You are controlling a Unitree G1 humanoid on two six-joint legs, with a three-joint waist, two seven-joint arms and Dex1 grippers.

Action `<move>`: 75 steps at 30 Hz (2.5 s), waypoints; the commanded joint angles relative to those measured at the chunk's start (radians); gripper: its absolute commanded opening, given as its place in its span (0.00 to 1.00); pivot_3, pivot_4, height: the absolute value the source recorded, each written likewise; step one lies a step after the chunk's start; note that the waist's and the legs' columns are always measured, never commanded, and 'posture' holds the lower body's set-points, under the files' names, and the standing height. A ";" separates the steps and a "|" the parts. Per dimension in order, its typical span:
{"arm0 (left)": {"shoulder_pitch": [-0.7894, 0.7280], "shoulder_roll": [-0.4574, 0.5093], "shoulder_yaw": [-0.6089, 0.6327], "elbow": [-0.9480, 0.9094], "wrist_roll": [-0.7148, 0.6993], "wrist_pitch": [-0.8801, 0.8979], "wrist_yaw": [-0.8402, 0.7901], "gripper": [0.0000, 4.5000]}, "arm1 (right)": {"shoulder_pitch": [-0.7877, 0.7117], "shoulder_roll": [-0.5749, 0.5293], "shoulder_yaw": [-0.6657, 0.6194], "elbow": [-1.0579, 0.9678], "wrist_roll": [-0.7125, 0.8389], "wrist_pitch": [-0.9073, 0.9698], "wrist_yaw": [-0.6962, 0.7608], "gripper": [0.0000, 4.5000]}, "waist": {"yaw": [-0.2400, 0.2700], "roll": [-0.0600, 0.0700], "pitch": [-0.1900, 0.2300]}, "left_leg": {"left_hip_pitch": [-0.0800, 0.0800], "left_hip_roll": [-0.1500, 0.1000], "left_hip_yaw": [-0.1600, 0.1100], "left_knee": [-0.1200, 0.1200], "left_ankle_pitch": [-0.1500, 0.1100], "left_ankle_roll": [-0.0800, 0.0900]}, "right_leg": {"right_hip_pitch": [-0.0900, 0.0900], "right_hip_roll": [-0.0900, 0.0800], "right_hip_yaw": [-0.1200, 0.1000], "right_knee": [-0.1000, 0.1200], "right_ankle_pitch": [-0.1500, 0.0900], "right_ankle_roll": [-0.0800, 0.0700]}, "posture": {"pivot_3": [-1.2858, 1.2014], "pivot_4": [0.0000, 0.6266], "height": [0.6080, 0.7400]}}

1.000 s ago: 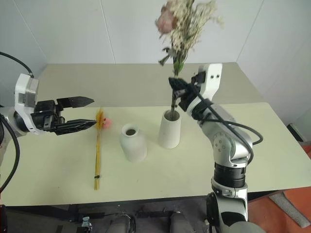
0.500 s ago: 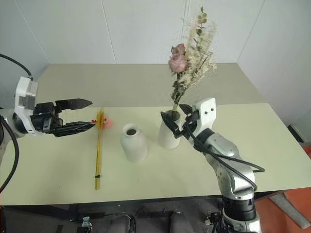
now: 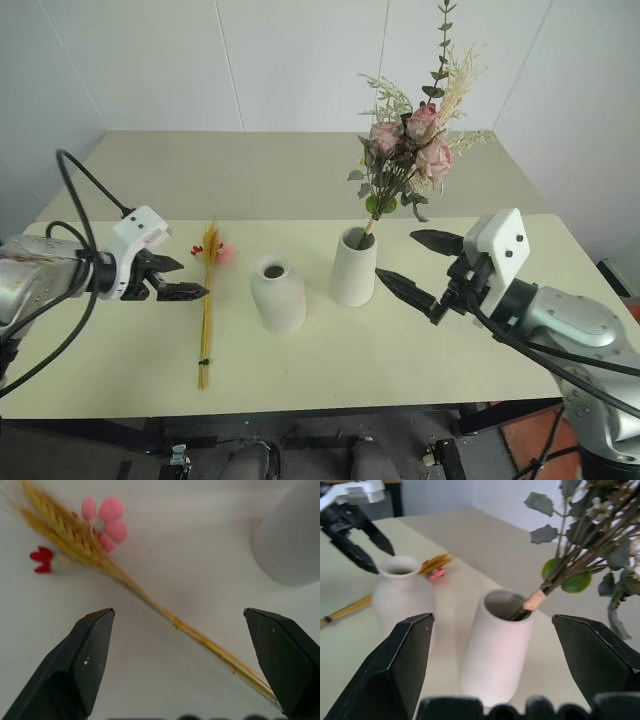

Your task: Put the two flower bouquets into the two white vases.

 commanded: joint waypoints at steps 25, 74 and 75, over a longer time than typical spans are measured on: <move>-0.063 -0.333 0.359 0.063 0.104 -0.342 0.346 0.00 | 0.002 -0.209 -0.035 0.158 -0.007 -0.118 0.345 1.00 | 0.005 -0.002 0.001 | -0.001 -0.002 -0.002 0.002 0.000 0.000 | 0.001 -0.002 -0.001 0.000 0.001 0.000 | 0.52 0.24 1.00; 0.225 -0.268 0.442 -0.096 -0.412 -0.545 -0.234 0.79 | 0.104 -0.212 -0.110 0.122 0.007 -0.106 0.314 1.00 | -0.007 -0.002 0.001 | 0.011 -0.004 -0.002 0.002 0.000 0.000 | 0.013 -0.003 0.000 -0.002 0.000 0.003 | 0.52 0.24 1.00; 0.268 -0.225 0.461 -0.105 -0.395 -0.561 -0.259 0.88 | 0.102 -0.212 -0.106 0.127 0.005 -0.109 0.316 1.00 | -0.007 -0.002 0.001 | 0.011 -0.004 -0.002 0.001 0.000 0.000 | 0.013 -0.003 -0.001 -0.002 0.000 0.003 | 0.52 0.24 1.00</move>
